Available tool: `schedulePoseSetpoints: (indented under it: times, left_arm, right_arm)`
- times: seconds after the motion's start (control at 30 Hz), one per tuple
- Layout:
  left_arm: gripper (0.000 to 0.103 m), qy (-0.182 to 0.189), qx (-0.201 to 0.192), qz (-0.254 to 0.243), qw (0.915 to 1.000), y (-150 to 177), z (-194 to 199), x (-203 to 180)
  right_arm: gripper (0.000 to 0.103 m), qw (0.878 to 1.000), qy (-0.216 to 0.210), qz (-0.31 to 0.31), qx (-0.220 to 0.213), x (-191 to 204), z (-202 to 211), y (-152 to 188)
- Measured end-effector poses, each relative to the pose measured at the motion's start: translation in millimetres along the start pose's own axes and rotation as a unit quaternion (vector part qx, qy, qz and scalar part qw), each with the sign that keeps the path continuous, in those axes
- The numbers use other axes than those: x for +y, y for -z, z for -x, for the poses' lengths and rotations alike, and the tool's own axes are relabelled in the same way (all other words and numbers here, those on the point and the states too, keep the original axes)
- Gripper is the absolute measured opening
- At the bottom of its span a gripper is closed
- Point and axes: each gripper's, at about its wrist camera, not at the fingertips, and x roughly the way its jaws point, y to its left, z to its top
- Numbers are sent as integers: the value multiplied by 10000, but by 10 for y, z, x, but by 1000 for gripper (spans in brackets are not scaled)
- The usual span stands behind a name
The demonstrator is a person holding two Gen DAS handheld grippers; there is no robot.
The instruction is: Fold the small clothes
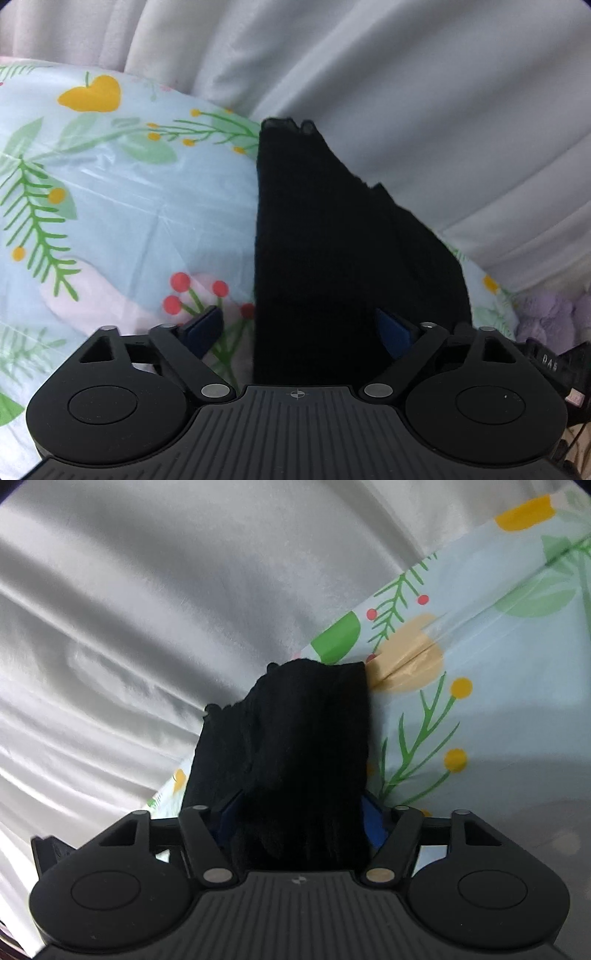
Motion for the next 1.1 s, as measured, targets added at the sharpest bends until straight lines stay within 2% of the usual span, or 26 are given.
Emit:
schedulePoseSetpoints:
  times: [0.07, 0.13, 0.2, 0.23, 0.43, 0.5, 0.53, 0.57, 0.63, 0.67, 0.7, 0.9, 1.0, 1.1]
  left_arm:
    - [81, 26, 57, 28, 10000, 8, -40, -59]
    - [81, -56, 81, -124, 9999, 30, -22, -116]
    - [82, -184, 90, -338, 9992, 52, -41, -196]
    - [82, -207, 104, -367, 9991, 54, -52, -213]
    - [82, -46, 135, -218, 9997, 72, -104, -148]
    - [76, 9, 126, -199, 9997, 86, -122, -129]
    - [73, 4, 97, -227, 9997, 89, -121, -135]
    - [65, 2, 57, -274, 9996, 88, -112, -145]
    - [51, 14, -42, -400, 9992, 91, -55, -176]
    - [44, 39, -91, -458, 9989, 89, -6, -188]
    - [42, 76, -133, -501, 9986, 89, 48, -200]
    - [39, -18, -398, -515, 9979, 161, 592, -114]
    - [40, -313, -662, -528, 9959, 298, 996, 52]
    - [46, -840, -775, -409, 9926, 477, 1284, 290]
  right_arm:
    - [57, 9998, -69, -160, 24, -41, -4, -45]
    - [56, 9995, -74, -300, 33, -102, 40, -85]
    - [56, 9996, 109, -231, -71, -64, 90, -168]
    - [59, 9996, 155, -188, -105, -72, 118, -192]
    - [61, 9991, -254, -309, 150, -101, 26, -169]
    - [56, 9990, -325, -249, 203, -42, -66, -146]
    - [47, 9990, -309, -219, 228, -18, -102, -136]
    - [38, 9991, -265, -228, 246, -1, -139, -129]
    - [34, 9988, -307, -259, 263, 27, -161, -109]
    - [33, 9991, -289, -217, 229, 65, -154, -100]
    - [33, 9993, -281, -169, 206, 113, -139, -91]
    - [32, 9975, -497, 240, 449, 589, -204, 69]
    - [32, 9934, -672, 547, 751, 912, -361, 264]
    - [35, 9882, -716, 784, 1101, 1175, -560, 517]
